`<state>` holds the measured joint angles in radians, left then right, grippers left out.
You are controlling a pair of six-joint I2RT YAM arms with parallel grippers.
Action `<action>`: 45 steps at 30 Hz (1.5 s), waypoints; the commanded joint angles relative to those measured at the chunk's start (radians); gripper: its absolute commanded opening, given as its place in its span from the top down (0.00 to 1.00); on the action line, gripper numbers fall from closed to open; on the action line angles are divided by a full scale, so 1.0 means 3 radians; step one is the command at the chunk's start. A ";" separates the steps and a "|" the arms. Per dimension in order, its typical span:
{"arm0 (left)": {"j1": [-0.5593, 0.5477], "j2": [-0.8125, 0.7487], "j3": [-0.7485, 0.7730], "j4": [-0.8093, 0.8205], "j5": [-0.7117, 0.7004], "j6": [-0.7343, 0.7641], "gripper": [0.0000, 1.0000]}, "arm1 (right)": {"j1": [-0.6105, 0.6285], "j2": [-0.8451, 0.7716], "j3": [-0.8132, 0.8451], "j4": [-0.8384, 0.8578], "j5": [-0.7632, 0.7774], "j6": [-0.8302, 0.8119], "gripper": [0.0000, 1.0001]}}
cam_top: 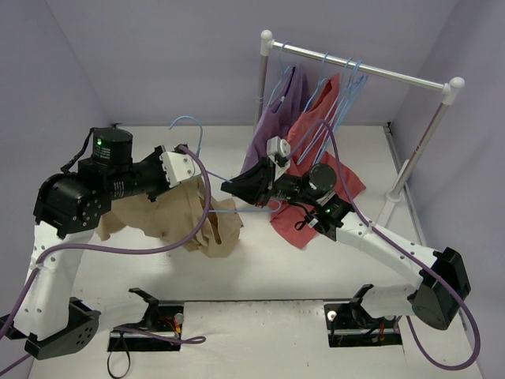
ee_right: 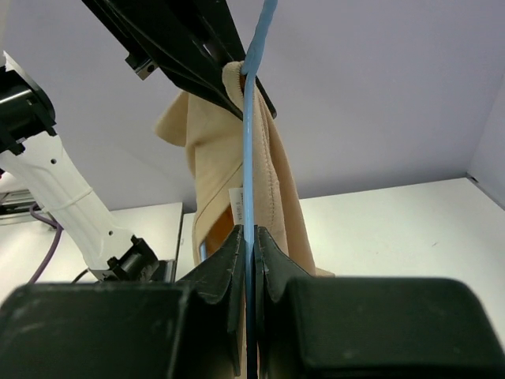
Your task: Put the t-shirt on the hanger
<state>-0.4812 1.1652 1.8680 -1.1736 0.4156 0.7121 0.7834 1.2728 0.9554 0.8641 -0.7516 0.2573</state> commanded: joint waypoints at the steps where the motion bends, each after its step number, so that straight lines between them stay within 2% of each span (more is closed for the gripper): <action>1: 0.0014 -0.0161 -0.0004 0.0123 0.0291 0.0101 1.00 | -0.0010 -0.0074 0.0088 0.0512 0.0073 -0.0020 1.00; 8: 0.0014 -0.0364 -0.0192 0.0182 0.0192 0.0037 1.00 | -0.0029 0.0006 0.0092 0.0320 0.0205 -0.0065 1.00; 9: 0.0014 -0.0398 -0.0238 0.0229 0.0158 -0.0028 1.00 | -0.0029 0.0015 0.0102 0.0266 0.0245 -0.0092 0.97; 10: 0.0018 -0.0460 -0.0352 0.0339 0.0042 -0.0073 1.00 | -0.0034 0.0030 0.0130 0.0134 0.0291 -0.0109 0.83; 13: 0.0014 -0.0629 -0.0580 0.0545 -0.0213 -0.0201 1.00 | -0.0034 -0.0005 0.0196 -0.0156 0.0622 -0.0147 0.52; 20: 0.0009 -0.0826 -0.1030 0.0946 -0.0941 -0.0385 1.00 | 0.0003 -0.0294 0.0241 -0.0959 0.1809 -0.0043 0.14; 24: 0.0009 -0.0806 -0.1098 0.1013 -0.1176 -0.0567 1.00 | 0.0266 -0.0315 0.0178 -0.1170 0.2245 0.0085 0.13; 28: 0.0009 -0.0793 -0.1141 0.1013 -0.1235 -0.0775 1.00 | 0.0706 -0.0221 0.0050 -0.1211 0.2982 0.0361 0.16; 32: 0.0004 -0.0862 -0.1217 0.1013 -0.1213 -0.0938 1.00 | 0.1318 0.0109 0.0107 -0.1233 0.3605 0.0484 0.20; 34: -0.0001 -0.0912 -0.1241 0.1013 -0.1196 -0.0987 1.00 | 0.1456 0.0288 0.0169 -0.1249 0.3814 0.0532 0.20; 42: -0.0001 -0.1108 -0.1319 0.0987 -0.1079 -0.1056 1.00 | 0.1544 0.0766 0.0338 -0.1254 0.4102 0.0554 0.24; 45: -0.0001 -0.1240 -0.1421 0.0987 -0.0999 -0.1071 1.00 | 0.1536 0.0845 0.0359 -0.1254 0.4167 0.0501 0.34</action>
<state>-0.4812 0.8289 1.4481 -0.9582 0.0867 0.4145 1.2452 1.5363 0.9916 0.4277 0.3974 0.4023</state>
